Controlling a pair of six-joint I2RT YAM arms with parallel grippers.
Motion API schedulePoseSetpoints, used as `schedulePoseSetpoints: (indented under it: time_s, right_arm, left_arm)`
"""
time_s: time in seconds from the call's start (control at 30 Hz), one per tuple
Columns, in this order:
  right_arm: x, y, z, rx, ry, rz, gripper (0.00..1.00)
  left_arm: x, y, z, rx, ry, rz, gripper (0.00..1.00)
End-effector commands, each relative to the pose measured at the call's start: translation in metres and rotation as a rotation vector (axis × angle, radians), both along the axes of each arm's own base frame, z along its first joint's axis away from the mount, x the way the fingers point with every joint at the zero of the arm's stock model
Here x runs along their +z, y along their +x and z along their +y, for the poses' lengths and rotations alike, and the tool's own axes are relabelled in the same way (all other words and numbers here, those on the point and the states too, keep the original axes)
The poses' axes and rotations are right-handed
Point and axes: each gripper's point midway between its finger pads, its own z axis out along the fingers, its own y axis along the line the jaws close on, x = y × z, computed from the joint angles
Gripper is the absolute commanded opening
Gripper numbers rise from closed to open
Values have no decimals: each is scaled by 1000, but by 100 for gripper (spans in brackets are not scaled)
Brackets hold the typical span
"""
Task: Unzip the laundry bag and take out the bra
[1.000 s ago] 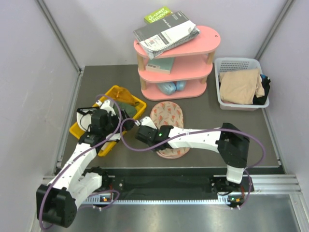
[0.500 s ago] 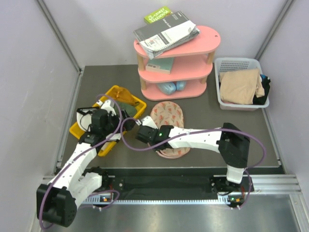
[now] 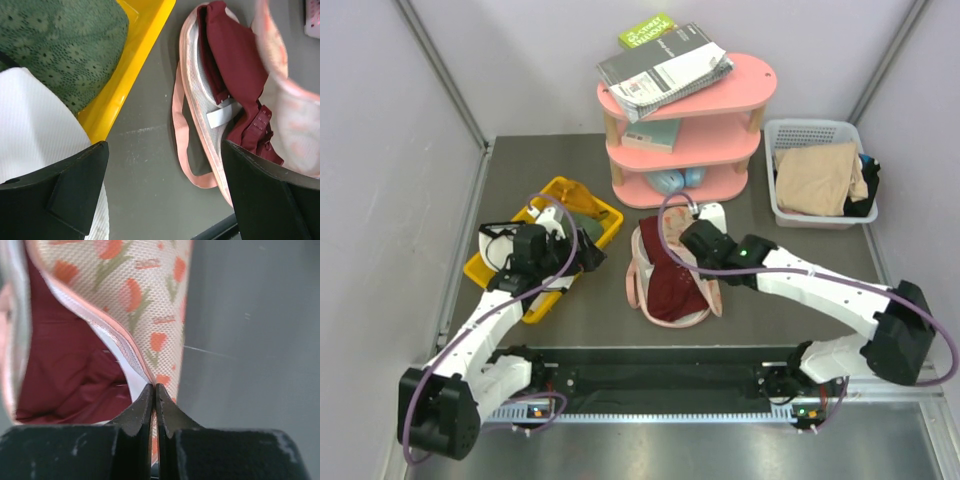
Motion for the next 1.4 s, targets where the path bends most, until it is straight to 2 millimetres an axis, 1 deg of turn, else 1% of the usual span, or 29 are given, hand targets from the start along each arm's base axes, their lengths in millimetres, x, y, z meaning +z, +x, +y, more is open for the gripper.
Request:
schedulePoseSetpoints:
  time_s: [0.0, 0.03, 0.1, 0.13, 0.2, 0.23, 0.3, 0.33, 0.47, 0.53, 0.57, 0.63, 0.67, 0.7, 0.77, 0.83, 0.87, 0.9, 0.97, 1.0, 1.03, 1.07, 1.1, 1.13, 1.17, 1.2, 1.27, 1.3, 1.37]
  right_arm:
    - [4, 4, -37, -92, 13, -29, 0]
    - [4, 4, -49, -120, 16, -33, 0]
    - [2, 4, -62, -147, 11, -34, 0]
    - [1, 5, -73, -175, 8, -36, 0]
    - [0, 3, -86, -206, -7, -34, 0]
    - [1, 4, -98, -244, -12, -46, 0]
    - [0, 5, -110, -281, -15, -51, 0]
    - [-1, 5, -121, -311, -11, -51, 0]
    - [-2, 3, -139, -364, -3, -48, 1]
    - [-1, 1, -148, -394, -3, -51, 8]
    - [0, 0, -151, -405, -4, -53, 21]
    - [5, -2, -155, -420, 12, -72, 37]
    - [8, -1, -154, -421, 23, -82, 56]
    - [13, -1, -156, -428, 35, -97, 63]
    - [17, 0, -155, -417, 47, -112, 74]
    - [22, 4, -151, -385, 67, -130, 79]
    - [21, 6, -148, -369, 76, -132, 84]
    - [22, 12, -138, -330, 113, -141, 86]
    - [18, 16, -129, -294, 156, -137, 89]
    - [21, 23, -116, -249, 214, -145, 89]
    - [19, 25, -110, -231, 237, -141, 89]
    - [15, 25, -106, -212, 253, -134, 89]
    - [16, 29, -98, -182, 289, -138, 89]
    - [15, 30, -95, -168, 305, -138, 89]
    - [12, 29, -93, -155, 310, -133, 90]
    - [14, 31, -88, -136, 333, -141, 90]
    - [14, 33, -84, -117, 354, -150, 90]
    - [13, 32, -82, -105, 368, -149, 90]
    - [12, 33, -80, -95, 381, -154, 90]
  left_arm:
    - [3, 5, -6, -44, -12, -29, 99]
    - [3, 5, -7, -47, -15, -28, 99]
    - [4, 5, -7, -50, -16, -28, 99]
    - [4, 5, -8, -53, -18, -29, 99]
    - [4, 4, -8, -56, -20, -26, 99]
    - [4, 4, -9, -59, -22, -25, 99]
    - [3, 3, -10, -63, -25, -20, 99]
    - [3, 3, -10, -64, -24, -20, 99]
    - [3, 2, -11, -73, -29, -19, 99]
    - [3, 2, -12, -76, -31, -18, 99]
    - [4, 2, -13, -80, -33, -18, 99]
    - [4, 2, -14, -85, -31, -16, 99]
    - [6, 3, -15, -85, -28, -20, 99]
    - [8, 3, -17, -91, -25, -24, 99]
    - [9, 3, -18, -92, -16, -28, 99]
    - [15, 4, -26, -101, -5, -38, 98]
    - [18, 5, -31, -105, -4, -47, 98]
    - [20, 3, -42, -118, 1, -52, 98]
    - [26, 5, -60, -135, 3, -71, 98]
    - [27, -2, -79, -173, -8, -68, 98]
    - [22, 0, -88, -178, -10, -51, 98]
    - [26, 1, -99, -193, -43, -66, 98]
    - [20, 2, -110, -197, -80, -37, 98]
    - [16, 0, -116, -210, -106, -19, 98]
    - [17, 3, -122, -210, -133, -28, 98]
    - [7, 2, -128, -212, -140, 7, 98]
    - [5, 7, -133, -206, -149, 6, 98]
    - [-1, 8, -136, -205, -149, 18, 98]
    - [-1, 11, -141, -208, -161, 17, 98]
